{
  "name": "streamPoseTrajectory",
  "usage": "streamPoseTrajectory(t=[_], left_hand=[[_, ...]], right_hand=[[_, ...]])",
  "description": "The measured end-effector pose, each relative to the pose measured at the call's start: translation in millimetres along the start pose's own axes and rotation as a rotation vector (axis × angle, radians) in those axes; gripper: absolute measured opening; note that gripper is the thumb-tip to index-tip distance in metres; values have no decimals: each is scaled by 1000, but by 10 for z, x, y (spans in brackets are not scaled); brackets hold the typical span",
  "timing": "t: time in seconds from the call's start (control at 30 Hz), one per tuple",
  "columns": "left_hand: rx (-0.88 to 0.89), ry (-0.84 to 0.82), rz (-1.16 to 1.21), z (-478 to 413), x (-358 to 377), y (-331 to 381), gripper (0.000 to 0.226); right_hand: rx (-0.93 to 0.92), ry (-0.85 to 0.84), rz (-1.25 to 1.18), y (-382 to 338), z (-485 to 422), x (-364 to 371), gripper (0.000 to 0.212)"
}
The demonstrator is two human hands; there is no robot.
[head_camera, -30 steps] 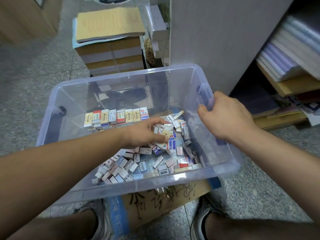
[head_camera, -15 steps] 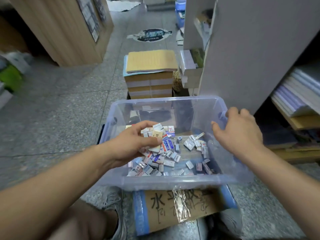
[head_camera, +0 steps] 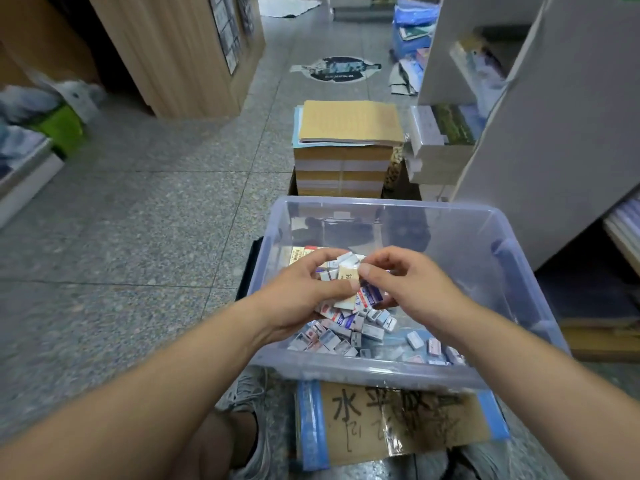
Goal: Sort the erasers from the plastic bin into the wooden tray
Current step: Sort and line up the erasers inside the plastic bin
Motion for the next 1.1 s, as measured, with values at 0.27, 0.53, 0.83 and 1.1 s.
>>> streamPoseTrajectory(t=[0.27, 0.53, 0.83, 1.1], left_hand=[[-46, -28, -73, -105, -183, -22, 53], [-93, 26, -50, -188, -285, -42, 43], [-127, 65, -9, -200, -345, -37, 54], [65, 182, 145, -178, -482, 322, 43]], right_hand=[[70, -151, -41, 91, -180, 72, 3], [195, -87, -236, 102, -268, 86, 14], [345, 10, -337, 281, -353, 0, 10], [487, 190, 27, 701, -763, -285, 8]])
Point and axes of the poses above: each hand's wrist, its own z-axis away from the middle knuckle, its own x-axis out of the palm, y = z × x, the point moved 6 cm from there along -z, towards the middle knuckle, and after that the axes turned 12 degrees about z, right-handed, at the moved point
